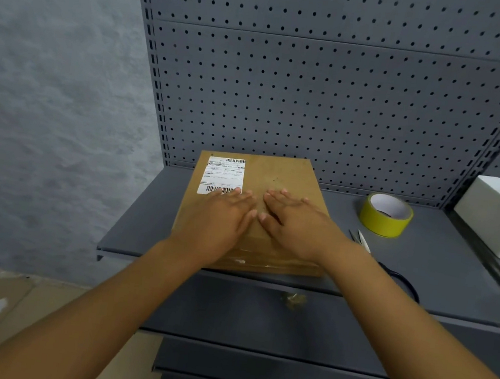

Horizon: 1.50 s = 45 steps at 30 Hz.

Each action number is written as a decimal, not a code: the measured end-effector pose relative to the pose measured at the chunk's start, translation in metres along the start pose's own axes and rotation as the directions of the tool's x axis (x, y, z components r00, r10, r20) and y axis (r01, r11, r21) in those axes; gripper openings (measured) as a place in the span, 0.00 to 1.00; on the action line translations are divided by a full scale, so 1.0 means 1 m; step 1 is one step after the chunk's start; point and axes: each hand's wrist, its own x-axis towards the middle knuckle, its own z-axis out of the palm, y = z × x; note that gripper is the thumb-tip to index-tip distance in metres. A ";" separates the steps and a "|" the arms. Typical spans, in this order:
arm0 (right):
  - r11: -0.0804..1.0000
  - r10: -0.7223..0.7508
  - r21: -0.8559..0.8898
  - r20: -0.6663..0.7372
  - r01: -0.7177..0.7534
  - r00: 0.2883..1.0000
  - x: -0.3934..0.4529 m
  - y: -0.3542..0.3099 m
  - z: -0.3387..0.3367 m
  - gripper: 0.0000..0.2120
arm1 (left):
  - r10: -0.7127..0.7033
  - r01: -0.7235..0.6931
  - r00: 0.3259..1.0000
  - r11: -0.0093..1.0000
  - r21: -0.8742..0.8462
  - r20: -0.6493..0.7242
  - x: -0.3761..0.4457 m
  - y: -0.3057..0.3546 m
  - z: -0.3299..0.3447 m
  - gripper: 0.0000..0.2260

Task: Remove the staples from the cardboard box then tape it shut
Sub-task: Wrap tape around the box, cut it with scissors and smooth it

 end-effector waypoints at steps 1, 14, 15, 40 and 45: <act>1.000 0.003 -0.002 -0.005 -0.003 1.000 0.000 -0.001 0.000 0.27 | -0.008 0.009 0.999 0.999 -0.039 0.047 -0.002 -0.001 0.001 0.22; 0.999 -0.005 0.048 0.018 0.004 1.000 -0.004 -0.015 -0.003 0.25 | 0.067 -0.053 0.977 0.996 -0.075 0.204 -0.008 -0.008 -0.004 0.25; 0.995 0.000 0.096 0.048 -0.005 0.999 -0.004 -0.015 -0.009 0.24 | 0.071 -0.053 0.977 0.994 -0.090 0.203 -0.008 -0.008 -0.005 0.25; 0.996 -0.086 0.018 -0.090 0.088 0.992 -0.036 -0.011 0.016 0.30 | 0.134 -0.140 0.985 0.989 0.051 0.112 -0.025 -0.009 0.002 0.33; 0.994 0.006 0.106 -0.166 0.012 0.986 -0.036 -0.008 0.013 0.23 | 0.167 -0.173 0.983 0.981 0.089 0.073 -0.028 -0.009 0.000 0.26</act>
